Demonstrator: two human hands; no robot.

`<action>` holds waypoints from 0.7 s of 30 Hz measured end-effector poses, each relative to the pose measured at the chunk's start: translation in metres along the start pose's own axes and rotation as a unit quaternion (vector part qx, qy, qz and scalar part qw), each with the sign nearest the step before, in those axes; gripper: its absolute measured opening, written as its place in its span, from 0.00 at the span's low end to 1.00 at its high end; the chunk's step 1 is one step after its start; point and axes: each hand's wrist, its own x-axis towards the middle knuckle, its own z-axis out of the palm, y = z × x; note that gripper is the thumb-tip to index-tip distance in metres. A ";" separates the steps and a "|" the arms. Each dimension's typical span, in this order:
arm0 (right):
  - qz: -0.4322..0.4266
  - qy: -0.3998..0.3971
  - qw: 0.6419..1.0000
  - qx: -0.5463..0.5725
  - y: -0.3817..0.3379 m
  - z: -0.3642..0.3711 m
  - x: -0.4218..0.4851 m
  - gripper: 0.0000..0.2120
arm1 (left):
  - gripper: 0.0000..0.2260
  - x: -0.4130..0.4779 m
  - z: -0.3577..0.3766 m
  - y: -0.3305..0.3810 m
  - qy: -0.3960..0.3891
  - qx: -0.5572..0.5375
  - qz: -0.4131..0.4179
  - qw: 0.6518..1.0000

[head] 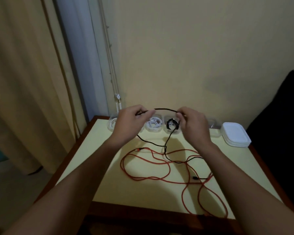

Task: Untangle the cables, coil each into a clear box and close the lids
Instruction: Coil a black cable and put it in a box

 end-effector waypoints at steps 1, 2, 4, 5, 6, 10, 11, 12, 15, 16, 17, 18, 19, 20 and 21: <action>0.034 0.011 0.999 -0.002 0.006 -0.010 0.000 0.05 | 0.13 0.001 -0.007 0.001 -0.004 -0.007 -0.027 1.000; 0.065 0.015 0.998 -0.004 0.013 -0.019 0.000 0.05 | 0.15 0.002 -0.012 0.002 -0.008 -0.017 -0.053 0.998; 0.101 -0.016 0.995 -0.002 0.022 -0.035 -0.002 0.07 | 0.16 0.006 -0.018 0.005 -0.010 -0.050 -0.094 0.994; 0.102 -0.054 0.993 0.019 0.022 -0.041 -0.003 0.07 | 0.16 0.009 -0.018 0.008 -0.011 -0.060 -0.099 0.993; 0.101 -0.101 0.988 0.060 0.019 -0.047 -0.005 0.07 | 0.16 0.010 -0.016 0.013 -0.014 -0.065 -0.095 0.993; 0.090 -0.206 0.940 0.256 -0.021 -0.063 -0.014 0.09 | 0.13 0.012 0.002 0.040 -0.067 -0.064 -0.049 0.994; 0.091 -0.195 0.933 0.290 -0.030 -0.065 -0.017 0.10 | 0.13 0.010 0.008 0.047 -0.088 -0.063 -0.039 0.993; 0.093 -0.181 0.927 0.315 -0.035 -0.066 -0.019 0.11 | 0.13 0.009 0.013 0.052 -0.103 -0.067 -0.030 0.992; 0.094 -0.146 0.926 0.335 -0.037 -0.071 -0.033 0.11 | 0.16 0.002 0.017 0.060 -0.129 -0.105 -0.038 0.985; 0.099 -0.128 0.932 0.325 -0.031 -0.071 -0.040 0.11 | 0.17 0.000 0.015 0.062 -0.136 -0.109 -0.056 0.983; 0.108 -0.103 0.939 0.309 -0.025 -0.073 -0.047 0.12 | 0.17 -0.003 0.012 0.063 -0.145 -0.108 -0.081 0.980; 0.129 -0.076 0.945 0.290 -0.015 -0.073 -0.055 0.12 | 0.17 -0.006 0.008 0.063 -0.155 -0.117 -0.111 0.975; 0.158 -0.053 0.947 0.276 -0.005 -0.074 -0.064 0.12 | 0.16 -0.009 0.003 0.062 -0.167 -0.146 -0.143 0.964; 0.192 -0.037 0.942 0.274 0.005 -0.076 -0.074 0.12 | 0.15 -0.012 -0.001 0.059 -0.179 -0.190 -0.176 0.949; 0.223 -0.031 0.931 0.287 0.015 -0.079 -0.084 0.12 | 0.13 -0.016 -0.004 0.057 -0.192 -0.240 -0.208 0.929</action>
